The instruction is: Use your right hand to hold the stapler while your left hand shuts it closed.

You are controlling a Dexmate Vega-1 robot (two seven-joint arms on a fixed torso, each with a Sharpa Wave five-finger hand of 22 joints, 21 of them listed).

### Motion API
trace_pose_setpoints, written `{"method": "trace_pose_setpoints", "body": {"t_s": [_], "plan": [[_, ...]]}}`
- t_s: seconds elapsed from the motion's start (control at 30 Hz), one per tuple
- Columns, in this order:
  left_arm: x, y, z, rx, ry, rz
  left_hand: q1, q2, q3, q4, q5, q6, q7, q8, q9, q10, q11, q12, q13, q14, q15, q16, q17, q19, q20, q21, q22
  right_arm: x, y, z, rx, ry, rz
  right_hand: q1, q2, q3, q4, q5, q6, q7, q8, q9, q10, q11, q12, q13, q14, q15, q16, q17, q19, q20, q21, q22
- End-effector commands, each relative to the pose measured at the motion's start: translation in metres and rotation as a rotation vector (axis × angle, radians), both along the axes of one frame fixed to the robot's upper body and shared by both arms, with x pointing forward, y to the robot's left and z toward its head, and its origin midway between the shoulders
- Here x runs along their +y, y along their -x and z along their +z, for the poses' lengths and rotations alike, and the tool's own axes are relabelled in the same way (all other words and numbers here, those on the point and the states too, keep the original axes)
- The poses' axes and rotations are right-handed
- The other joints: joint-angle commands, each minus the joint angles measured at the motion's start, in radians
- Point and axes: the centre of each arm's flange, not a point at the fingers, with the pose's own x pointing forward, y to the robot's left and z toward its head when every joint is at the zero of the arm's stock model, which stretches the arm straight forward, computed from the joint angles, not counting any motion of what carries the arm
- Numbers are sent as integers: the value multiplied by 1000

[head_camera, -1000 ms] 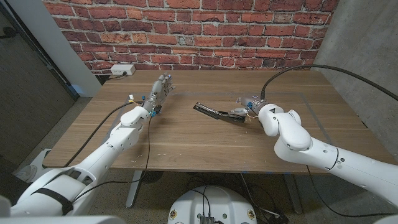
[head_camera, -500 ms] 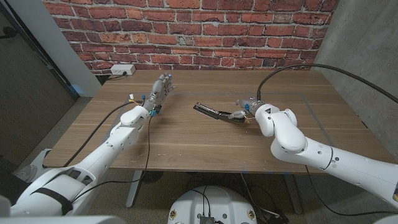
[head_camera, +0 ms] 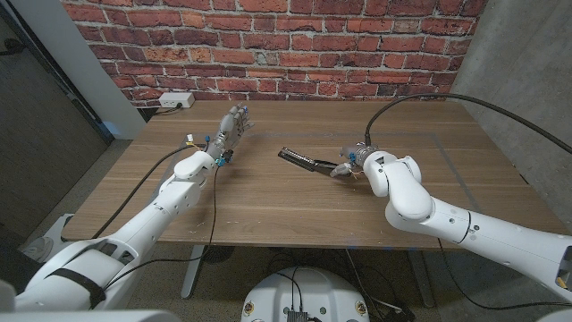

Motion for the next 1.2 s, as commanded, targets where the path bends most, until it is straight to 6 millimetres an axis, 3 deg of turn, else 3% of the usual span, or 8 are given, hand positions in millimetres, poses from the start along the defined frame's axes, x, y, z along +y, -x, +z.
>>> {"method": "trace_pose_setpoints", "body": {"t_s": [0.03,0.27,0.5,0.7,0.77,0.87,1.0,1.2], "plan": [[-2,-2,1,1,-4,-4,1,113,7,-3,7,-278,5,-1,3,-213,3,4,3,-193,-17,1,2,-170,-11,3,3,3,-5,-6,19,58,-35,37,-7,-1,-8,12,34,-11,12,3,25,-10,10,-1,13,-39,-2,2,10,-22,-2,4],[-1,-2,2,1,-4,-4,0,112,6,-3,7,-278,5,-2,3,-212,3,4,3,-193,-17,1,2,-171,-11,3,3,4,-7,-6,13,71,-38,61,-2,-3,5,24,69,-37,16,4,64,-32,19,-2,44,-68,5,5,16,-41,-1,6],[0,-3,1,6,1,-5,0,112,6,-3,7,-278,4,-2,3,-213,3,4,3,-194,-17,1,2,-172,-11,3,3,6,-8,-6,5,81,-47,85,65,7,36,48,176,-83,35,3,155,-75,42,-3,115,-122,20,11,27,-71,2,11],[1,-2,1,3,4,-7,0,112,6,-3,7,-277,4,-2,3,-213,3,4,3,-194,-16,1,2,-172,-10,3,3,7,-7,-6,-6,99,-49,97,77,5,39,55,218,-112,38,3,202,-90,52,-4,159,-147,26,9,34,-80,6,13],[1,-2,1,4,3,-8,0,112,6,-3,7,-278,3,-2,3,-213,3,4,3,-194,-17,1,2,-173,-10,2,3,7,-7,-6,-12,104,-50,111,91,9,39,61,256,-136,43,2,239,-116,61,-4,188,-165,28,10,40,-89,9,15],[0,-2,0,5,3,-11,-1,111,6,-3,7,-278,4,-2,3,-215,3,3,3,-195,-17,1,2,-173,-11,2,3,8,-6,-7,-23,111,-54,131,115,16,40,68,303,-145,48,1,283,-133,69,-5,241,-182,35,11,51,-102,15,17],[1,-1,0,4,3,-12,-1,111,6,-3,7,-280,3,-3,3,-216,3,2,3,-196,-17,0,2,-174,-12,2,3,7,-6,-7,-38,120,-61,142,139,23,45,71,332,-148,48,0,308,-129,71,-6,283,-184,42,13,68,-111,24,20],[1,1,-1,3,3,-14,-1,111,6,-4,7,-280,3,-3,3,-216,3,2,3,-196,-17,0,2,-174,-14,2,3,6,-7,-9,-53,130,-77,189,198,61,48,75,372,-154,43,-1,347,-147,71,-7,343,-192,48,17,95,-125,44,28]]}}
